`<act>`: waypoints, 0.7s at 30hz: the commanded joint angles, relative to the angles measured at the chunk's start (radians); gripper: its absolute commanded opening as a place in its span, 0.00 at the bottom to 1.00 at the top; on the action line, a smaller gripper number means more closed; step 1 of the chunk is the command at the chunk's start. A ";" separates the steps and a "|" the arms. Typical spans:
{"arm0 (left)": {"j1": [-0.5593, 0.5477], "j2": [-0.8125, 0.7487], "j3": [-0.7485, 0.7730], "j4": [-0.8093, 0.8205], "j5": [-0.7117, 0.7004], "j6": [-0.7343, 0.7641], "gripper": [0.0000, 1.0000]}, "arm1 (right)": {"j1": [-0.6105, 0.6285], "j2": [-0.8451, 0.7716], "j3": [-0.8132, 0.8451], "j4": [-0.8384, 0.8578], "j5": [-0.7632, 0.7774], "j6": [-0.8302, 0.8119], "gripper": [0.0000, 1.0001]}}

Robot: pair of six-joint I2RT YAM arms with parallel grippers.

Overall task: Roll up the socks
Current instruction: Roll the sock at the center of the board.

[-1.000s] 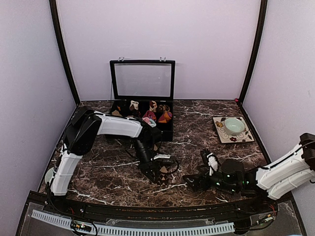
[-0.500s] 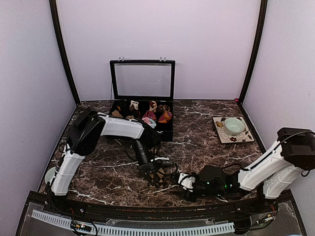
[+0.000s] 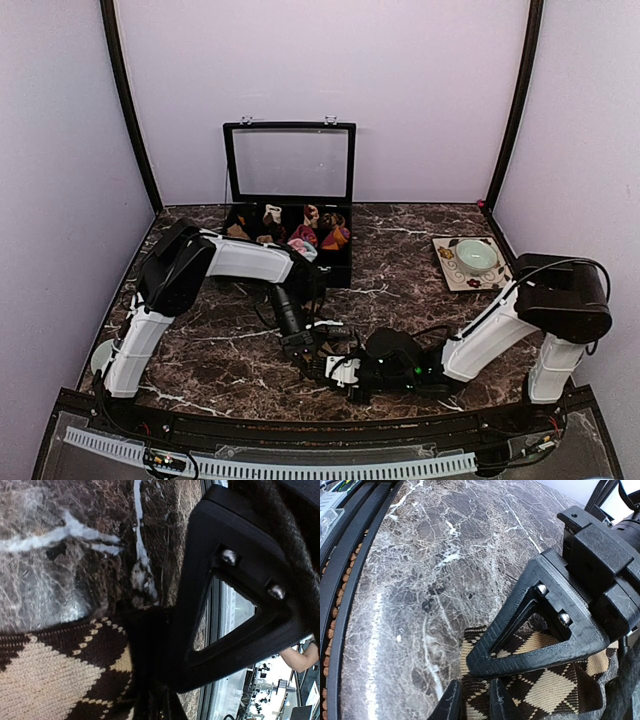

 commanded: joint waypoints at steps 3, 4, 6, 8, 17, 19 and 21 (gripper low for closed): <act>-0.004 0.046 -0.061 0.074 -0.204 0.027 0.00 | -0.033 0.039 0.012 -0.002 -0.042 -0.006 0.21; -0.003 0.045 -0.062 0.072 -0.205 0.030 0.00 | -0.034 0.040 0.008 -0.004 -0.042 -0.003 0.21; -0.002 0.045 -0.064 0.072 -0.204 0.032 0.00 | -0.036 0.044 -0.002 -0.011 -0.046 0.002 0.22; -0.002 0.045 -0.066 0.073 -0.204 0.037 0.00 | -0.037 0.049 -0.011 -0.015 -0.037 0.008 0.23; 0.002 -0.011 -0.087 0.104 -0.185 0.053 0.09 | -0.068 0.079 0.000 -0.090 -0.047 0.038 0.00; 0.008 -0.065 -0.114 0.132 -0.174 0.058 0.21 | -0.080 0.078 -0.009 -0.094 -0.074 0.056 0.00; 0.012 -0.133 -0.168 0.182 -0.180 0.055 0.32 | -0.084 0.075 -0.010 -0.109 -0.088 0.072 0.00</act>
